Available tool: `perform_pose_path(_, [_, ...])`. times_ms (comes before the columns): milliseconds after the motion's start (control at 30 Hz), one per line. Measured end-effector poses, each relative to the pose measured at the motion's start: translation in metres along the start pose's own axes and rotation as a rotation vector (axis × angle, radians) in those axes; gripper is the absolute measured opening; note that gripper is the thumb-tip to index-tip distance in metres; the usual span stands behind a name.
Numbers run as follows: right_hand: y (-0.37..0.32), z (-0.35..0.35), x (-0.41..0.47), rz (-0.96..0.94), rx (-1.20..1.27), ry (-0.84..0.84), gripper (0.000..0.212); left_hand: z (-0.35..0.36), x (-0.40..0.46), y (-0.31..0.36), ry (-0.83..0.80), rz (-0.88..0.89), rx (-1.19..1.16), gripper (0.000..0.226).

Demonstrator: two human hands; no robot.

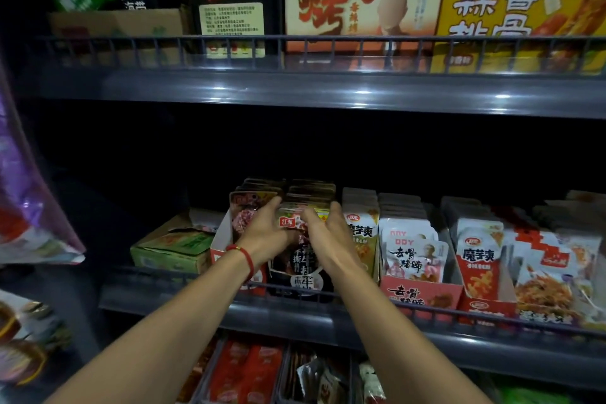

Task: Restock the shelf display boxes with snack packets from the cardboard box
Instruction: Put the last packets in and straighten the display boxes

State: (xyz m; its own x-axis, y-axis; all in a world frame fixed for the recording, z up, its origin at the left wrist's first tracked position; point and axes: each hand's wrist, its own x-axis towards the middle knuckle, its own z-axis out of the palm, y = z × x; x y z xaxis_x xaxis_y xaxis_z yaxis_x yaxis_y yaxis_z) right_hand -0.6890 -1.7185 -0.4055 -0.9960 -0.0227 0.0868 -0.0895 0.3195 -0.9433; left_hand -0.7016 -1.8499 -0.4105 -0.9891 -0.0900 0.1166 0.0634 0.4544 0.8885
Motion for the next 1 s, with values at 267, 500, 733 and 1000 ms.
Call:
perform_pose_path(267, [-0.015, 0.006, 0.011, 0.046, 0.031, 0.040, 0.075, 0.004, 0.011, 0.000, 0.011, 0.057, 0.115, 0.057])
perform_pose_path(500, [-0.013, -0.010, 0.017, 0.049, 0.043, -0.052, 0.053, 0.004, 0.013, -0.001, 0.011, 0.112, 0.178, 0.063])
perform_pose_path(733, [0.004, -0.005, -0.007, -0.052, -0.059, -0.096, 0.077, 0.003, 0.000, -0.012, 0.049, 0.221, 0.132, 0.065])
perform_pose_path(1000, [0.007, -0.005, -0.005, -0.110, -0.205, -0.117, 0.082, 0.002, -0.004, -0.014, 0.091, 0.204, 0.153, 0.065])
